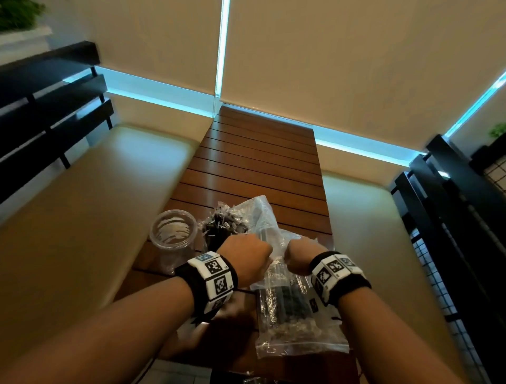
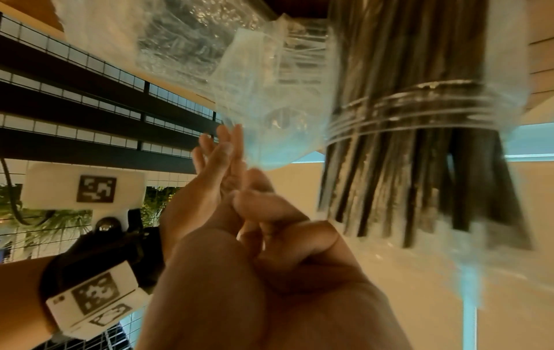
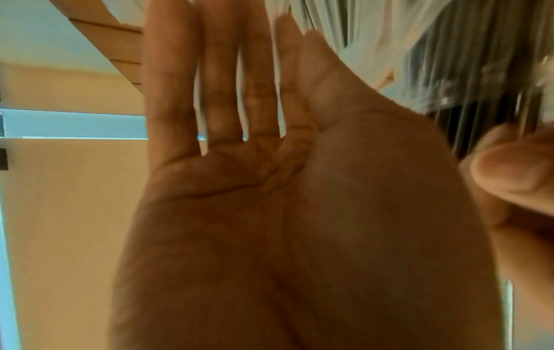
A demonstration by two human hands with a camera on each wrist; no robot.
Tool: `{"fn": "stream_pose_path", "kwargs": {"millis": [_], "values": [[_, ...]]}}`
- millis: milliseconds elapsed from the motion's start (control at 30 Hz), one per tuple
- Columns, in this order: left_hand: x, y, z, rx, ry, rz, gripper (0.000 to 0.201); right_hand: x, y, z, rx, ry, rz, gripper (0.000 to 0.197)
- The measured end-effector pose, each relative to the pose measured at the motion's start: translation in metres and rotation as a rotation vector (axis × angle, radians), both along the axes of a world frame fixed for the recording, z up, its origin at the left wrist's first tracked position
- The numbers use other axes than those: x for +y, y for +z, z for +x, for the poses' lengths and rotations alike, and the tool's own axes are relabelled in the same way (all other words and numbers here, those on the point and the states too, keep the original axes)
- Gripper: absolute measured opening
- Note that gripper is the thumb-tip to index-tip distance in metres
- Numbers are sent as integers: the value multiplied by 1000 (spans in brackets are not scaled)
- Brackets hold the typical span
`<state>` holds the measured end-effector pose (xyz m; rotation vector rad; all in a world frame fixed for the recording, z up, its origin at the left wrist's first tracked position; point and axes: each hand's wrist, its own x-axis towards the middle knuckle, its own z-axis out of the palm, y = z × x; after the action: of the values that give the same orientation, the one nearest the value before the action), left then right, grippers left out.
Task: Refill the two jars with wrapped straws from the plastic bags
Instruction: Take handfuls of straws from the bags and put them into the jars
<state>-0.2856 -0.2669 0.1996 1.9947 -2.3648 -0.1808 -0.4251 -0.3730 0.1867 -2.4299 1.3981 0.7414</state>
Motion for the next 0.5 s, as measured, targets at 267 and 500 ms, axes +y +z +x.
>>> {"fn": "stream_pose_path", "kwargs": {"millis": [267, 500], "values": [[-13, -21, -17, -39, 75, 255, 31, 3, -45, -6, -571, 14, 107, 46], [-17, -14, -12, 79, 128, 163, 30, -8, -55, 21, -648, -173, 3, 31]]}}
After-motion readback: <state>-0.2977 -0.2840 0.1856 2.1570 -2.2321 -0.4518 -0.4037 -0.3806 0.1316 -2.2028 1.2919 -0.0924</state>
